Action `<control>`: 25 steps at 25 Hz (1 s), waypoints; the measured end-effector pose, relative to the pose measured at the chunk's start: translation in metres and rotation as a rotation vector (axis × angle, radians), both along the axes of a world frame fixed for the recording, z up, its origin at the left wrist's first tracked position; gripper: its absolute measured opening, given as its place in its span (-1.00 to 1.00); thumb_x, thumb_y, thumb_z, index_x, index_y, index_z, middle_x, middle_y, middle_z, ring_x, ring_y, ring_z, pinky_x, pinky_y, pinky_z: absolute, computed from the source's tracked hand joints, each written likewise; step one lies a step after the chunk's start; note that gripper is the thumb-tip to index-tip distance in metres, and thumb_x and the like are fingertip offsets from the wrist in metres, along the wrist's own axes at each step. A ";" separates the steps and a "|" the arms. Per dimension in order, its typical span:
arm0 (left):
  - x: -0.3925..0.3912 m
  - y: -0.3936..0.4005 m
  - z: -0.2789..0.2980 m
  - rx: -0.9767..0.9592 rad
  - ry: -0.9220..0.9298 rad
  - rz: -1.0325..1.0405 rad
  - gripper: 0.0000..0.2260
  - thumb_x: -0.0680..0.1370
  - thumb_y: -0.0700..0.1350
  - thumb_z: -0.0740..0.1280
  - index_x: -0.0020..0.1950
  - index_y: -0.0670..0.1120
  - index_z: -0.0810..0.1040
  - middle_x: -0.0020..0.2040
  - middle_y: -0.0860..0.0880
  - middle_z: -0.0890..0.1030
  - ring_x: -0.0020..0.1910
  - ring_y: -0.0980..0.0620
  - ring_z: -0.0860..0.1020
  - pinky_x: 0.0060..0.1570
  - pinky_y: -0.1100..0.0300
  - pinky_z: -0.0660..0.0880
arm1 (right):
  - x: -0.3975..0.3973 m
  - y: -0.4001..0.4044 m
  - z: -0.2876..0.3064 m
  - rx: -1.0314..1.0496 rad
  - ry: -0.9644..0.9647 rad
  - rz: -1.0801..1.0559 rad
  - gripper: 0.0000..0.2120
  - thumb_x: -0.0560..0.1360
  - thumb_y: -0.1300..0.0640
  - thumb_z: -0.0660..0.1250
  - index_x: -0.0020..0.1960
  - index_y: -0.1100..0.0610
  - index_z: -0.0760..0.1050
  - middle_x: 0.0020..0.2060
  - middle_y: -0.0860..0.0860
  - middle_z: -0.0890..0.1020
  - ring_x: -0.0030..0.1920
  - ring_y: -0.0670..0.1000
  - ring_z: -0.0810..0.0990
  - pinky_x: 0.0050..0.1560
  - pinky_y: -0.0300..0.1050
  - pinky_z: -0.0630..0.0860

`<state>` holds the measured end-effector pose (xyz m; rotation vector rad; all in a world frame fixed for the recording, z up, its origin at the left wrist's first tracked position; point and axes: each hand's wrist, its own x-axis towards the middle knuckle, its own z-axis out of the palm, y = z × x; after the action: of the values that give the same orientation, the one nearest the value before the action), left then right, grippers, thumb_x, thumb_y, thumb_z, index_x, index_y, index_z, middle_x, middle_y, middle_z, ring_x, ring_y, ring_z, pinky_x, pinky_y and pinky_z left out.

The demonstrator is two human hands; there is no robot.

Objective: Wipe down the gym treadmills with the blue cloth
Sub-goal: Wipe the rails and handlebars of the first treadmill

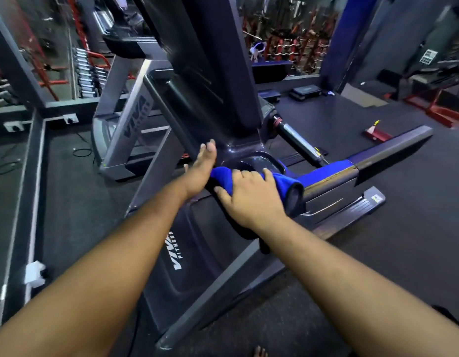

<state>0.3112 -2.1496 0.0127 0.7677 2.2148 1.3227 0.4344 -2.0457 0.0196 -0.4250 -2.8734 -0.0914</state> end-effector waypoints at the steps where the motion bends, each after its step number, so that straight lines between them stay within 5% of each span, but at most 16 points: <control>1: -0.004 -0.001 0.002 0.049 -0.093 0.003 -0.11 0.34 0.59 -0.32 0.60 0.24 -0.06 0.60 0.21 -0.15 0.60 0.09 -0.12 0.47 0.08 -0.22 | -0.001 -0.002 0.003 0.002 0.016 0.023 -0.49 0.55 -0.31 0.05 0.14 0.09 0.47 0.05 0.07 0.65 0.11 0.15 0.57 0.28 0.19 0.31; 3: -0.007 -0.001 0.001 0.004 -0.048 -0.034 -0.15 0.35 0.59 -0.30 0.59 0.28 -0.05 0.62 0.17 -0.14 0.60 0.14 -0.14 0.50 0.05 -0.28 | 0.015 0.029 0.004 -0.017 0.023 0.239 -0.50 0.54 -0.29 0.14 0.22 0.09 0.47 0.07 0.03 0.64 0.11 0.11 0.58 0.22 0.09 0.36; 6: -0.006 -0.001 -0.003 -0.070 0.121 -0.089 0.04 0.18 0.68 -0.31 0.60 0.22 -0.15 0.55 0.25 -0.20 0.54 0.24 -0.27 0.47 -0.02 -0.41 | 0.040 0.093 0.012 0.011 -0.057 0.553 -0.40 0.51 -0.27 0.21 0.42 0.06 0.39 0.23 -0.04 0.57 0.27 0.01 0.49 0.40 0.09 0.28; 13: -0.014 0.001 -0.008 0.069 -0.055 -0.108 0.07 0.15 0.72 -0.17 0.59 0.25 -0.04 0.60 0.28 -0.15 0.54 0.29 -0.26 0.53 -0.10 -0.31 | 0.001 -0.014 -0.001 0.090 0.018 -0.042 -0.56 0.48 -0.24 0.13 -0.03 0.12 0.51 -0.13 0.09 0.64 -0.05 0.17 0.58 0.21 0.18 0.37; 19: -0.012 0.000 -0.009 -0.001 0.025 -0.126 0.03 0.20 0.69 -0.24 0.60 0.25 -0.09 0.58 0.33 -0.16 0.53 0.31 -0.29 0.50 -0.21 -0.33 | 0.050 0.080 -0.001 0.098 0.025 0.486 -0.37 0.48 -0.27 0.24 0.42 0.07 0.39 0.27 -0.01 0.54 0.32 0.04 0.46 0.45 0.11 0.24; 25: -0.013 0.002 -0.009 0.081 -0.127 -0.074 -0.04 0.22 0.69 -0.19 0.57 0.32 0.02 0.60 0.26 -0.15 0.53 0.30 -0.24 0.55 -0.09 -0.27 | -0.010 0.012 0.010 0.052 -0.073 0.070 -0.57 0.53 -0.24 0.07 -0.01 0.09 0.50 -0.07 0.06 0.66 -0.04 0.17 0.60 0.05 0.09 0.33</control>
<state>0.2985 -2.1479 0.0041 0.7647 2.0262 1.3926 0.4249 -2.0337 0.0299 -0.3174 -2.9464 -0.1733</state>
